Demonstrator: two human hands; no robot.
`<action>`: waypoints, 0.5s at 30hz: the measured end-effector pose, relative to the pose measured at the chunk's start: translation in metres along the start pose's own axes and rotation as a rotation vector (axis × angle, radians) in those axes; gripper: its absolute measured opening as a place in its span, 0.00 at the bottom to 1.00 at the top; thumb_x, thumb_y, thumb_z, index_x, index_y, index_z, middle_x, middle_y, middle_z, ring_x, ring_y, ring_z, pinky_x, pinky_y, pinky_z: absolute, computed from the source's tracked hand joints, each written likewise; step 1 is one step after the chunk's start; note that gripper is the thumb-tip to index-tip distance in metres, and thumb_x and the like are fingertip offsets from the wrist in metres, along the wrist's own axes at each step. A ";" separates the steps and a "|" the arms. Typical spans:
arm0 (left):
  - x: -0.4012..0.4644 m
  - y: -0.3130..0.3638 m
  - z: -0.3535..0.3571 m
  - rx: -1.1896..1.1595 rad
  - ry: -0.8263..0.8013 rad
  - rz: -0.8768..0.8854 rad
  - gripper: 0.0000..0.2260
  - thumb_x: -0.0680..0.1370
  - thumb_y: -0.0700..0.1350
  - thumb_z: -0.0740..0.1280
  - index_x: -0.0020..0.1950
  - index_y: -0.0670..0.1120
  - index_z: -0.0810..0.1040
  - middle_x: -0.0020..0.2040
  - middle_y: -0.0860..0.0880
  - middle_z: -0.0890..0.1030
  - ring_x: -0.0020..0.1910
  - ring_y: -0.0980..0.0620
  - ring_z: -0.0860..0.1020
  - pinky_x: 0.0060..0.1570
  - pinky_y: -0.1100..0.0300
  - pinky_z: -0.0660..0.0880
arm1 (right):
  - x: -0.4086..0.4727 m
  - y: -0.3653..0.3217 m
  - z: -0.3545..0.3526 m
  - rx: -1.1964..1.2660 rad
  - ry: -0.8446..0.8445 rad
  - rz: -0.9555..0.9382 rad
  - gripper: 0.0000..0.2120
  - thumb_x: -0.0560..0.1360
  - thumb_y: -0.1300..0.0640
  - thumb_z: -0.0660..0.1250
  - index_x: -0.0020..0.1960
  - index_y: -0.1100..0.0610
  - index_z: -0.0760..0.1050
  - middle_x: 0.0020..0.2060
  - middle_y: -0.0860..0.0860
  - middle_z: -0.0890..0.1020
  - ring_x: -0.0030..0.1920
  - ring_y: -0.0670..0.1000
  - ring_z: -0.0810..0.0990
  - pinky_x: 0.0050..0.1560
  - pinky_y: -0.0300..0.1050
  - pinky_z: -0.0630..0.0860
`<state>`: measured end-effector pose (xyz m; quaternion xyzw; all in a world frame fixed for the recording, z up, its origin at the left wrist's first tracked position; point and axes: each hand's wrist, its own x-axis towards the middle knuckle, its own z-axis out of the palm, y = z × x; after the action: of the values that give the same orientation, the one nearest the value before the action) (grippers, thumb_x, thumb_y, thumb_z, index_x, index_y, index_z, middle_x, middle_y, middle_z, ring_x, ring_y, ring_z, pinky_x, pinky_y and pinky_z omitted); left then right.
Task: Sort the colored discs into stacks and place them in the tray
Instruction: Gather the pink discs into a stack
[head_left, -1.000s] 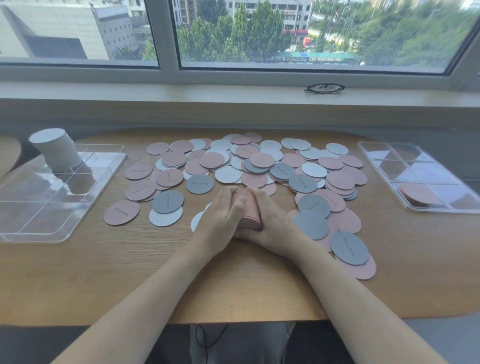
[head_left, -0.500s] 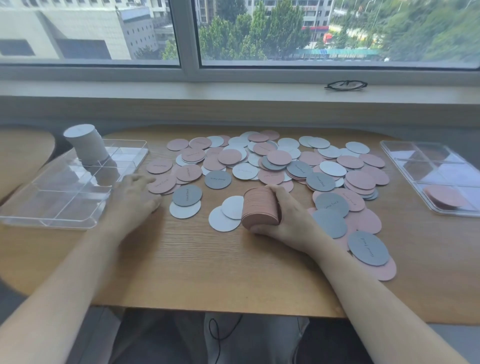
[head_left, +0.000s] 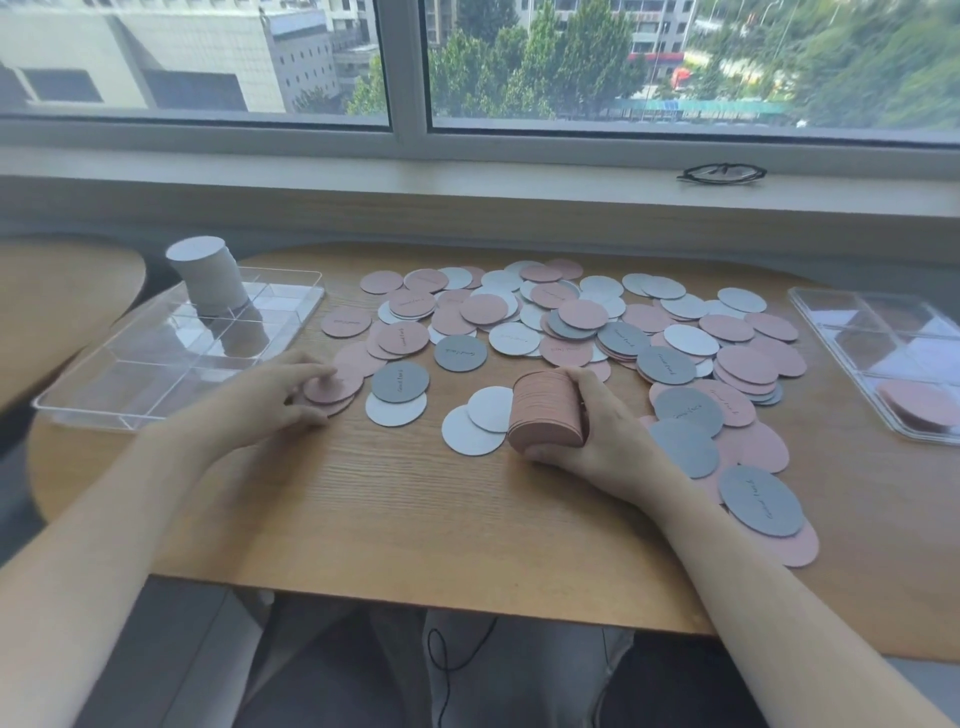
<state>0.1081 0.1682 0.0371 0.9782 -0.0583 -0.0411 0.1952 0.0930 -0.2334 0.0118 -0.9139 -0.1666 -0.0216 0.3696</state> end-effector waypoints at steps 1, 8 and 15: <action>0.000 0.001 0.000 0.007 0.014 0.010 0.27 0.73 0.46 0.77 0.71 0.51 0.74 0.61 0.60 0.73 0.52 0.50 0.77 0.58 0.54 0.71 | 0.000 0.000 0.000 0.000 0.000 -0.001 0.47 0.63 0.37 0.78 0.74 0.47 0.60 0.65 0.43 0.73 0.63 0.43 0.71 0.63 0.42 0.68; -0.008 0.006 -0.001 0.178 0.105 0.125 0.14 0.77 0.49 0.72 0.62 0.53 0.80 0.50 0.58 0.78 0.44 0.50 0.80 0.46 0.55 0.72 | -0.001 -0.001 0.000 0.003 0.002 -0.003 0.46 0.63 0.38 0.79 0.74 0.48 0.61 0.65 0.43 0.73 0.62 0.43 0.71 0.62 0.41 0.68; -0.018 0.027 0.006 0.233 0.664 0.089 0.07 0.82 0.48 0.63 0.52 0.49 0.81 0.37 0.43 0.83 0.37 0.36 0.80 0.36 0.48 0.74 | -0.004 -0.004 -0.002 0.041 -0.008 -0.015 0.45 0.63 0.40 0.80 0.73 0.46 0.62 0.62 0.41 0.74 0.59 0.43 0.74 0.61 0.43 0.71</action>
<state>0.0872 0.1433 0.0428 0.9504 -0.0386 0.2946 0.0921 0.0884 -0.2330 0.0159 -0.9049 -0.1754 -0.0176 0.3874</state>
